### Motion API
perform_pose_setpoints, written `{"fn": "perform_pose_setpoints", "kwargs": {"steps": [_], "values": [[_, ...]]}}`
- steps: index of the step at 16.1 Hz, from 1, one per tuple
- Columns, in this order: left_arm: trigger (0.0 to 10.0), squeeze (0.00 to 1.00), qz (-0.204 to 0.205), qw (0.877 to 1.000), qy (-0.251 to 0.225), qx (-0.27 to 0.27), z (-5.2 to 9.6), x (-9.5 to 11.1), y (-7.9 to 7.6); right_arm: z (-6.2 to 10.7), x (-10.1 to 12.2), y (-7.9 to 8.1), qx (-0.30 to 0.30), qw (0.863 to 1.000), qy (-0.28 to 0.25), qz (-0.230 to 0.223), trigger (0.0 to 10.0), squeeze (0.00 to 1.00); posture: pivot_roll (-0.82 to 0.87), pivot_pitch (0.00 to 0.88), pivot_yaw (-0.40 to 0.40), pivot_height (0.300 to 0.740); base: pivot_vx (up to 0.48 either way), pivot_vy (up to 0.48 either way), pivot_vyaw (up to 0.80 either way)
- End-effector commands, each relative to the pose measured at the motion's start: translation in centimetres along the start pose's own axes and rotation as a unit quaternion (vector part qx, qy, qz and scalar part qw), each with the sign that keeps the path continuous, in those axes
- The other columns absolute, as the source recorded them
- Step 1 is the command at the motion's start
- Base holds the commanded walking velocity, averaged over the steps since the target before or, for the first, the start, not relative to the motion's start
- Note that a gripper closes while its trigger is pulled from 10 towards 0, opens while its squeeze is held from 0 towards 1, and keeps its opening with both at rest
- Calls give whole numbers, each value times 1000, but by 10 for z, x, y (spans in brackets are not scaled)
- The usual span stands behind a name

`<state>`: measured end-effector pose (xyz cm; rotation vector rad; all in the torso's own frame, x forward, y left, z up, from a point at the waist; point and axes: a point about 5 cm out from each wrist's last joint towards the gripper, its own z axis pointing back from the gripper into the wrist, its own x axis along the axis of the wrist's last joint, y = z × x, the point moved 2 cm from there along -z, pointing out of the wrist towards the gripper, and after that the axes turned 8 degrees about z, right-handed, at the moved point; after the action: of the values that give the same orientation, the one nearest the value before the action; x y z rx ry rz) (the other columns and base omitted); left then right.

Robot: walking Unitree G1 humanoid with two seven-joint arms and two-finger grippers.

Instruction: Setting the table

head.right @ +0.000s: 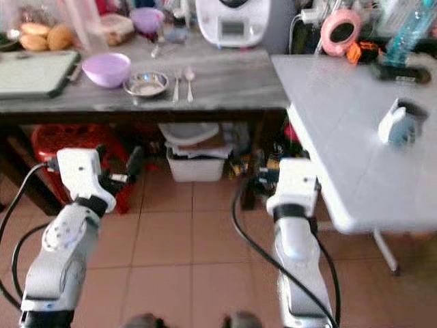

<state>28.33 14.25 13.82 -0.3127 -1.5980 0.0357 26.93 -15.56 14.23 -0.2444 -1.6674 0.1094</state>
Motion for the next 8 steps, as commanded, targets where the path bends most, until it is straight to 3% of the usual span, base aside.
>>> {"fn": "perform_pose_setpoints", "kwargs": {"steps": [1,8], "values": [[10000,0,4,1000,5,-11,-1,-1,-5,0,-2,-6,-8,1000,5,4,10000,0,-32,0,19,740,0,-379,444],[10000,0,0,1000,7,-21,-1,-1,-7,-3,-5,-8,-13,1000,12,-1,10000,0,-27,0,20,740,0,-418,0]]}}
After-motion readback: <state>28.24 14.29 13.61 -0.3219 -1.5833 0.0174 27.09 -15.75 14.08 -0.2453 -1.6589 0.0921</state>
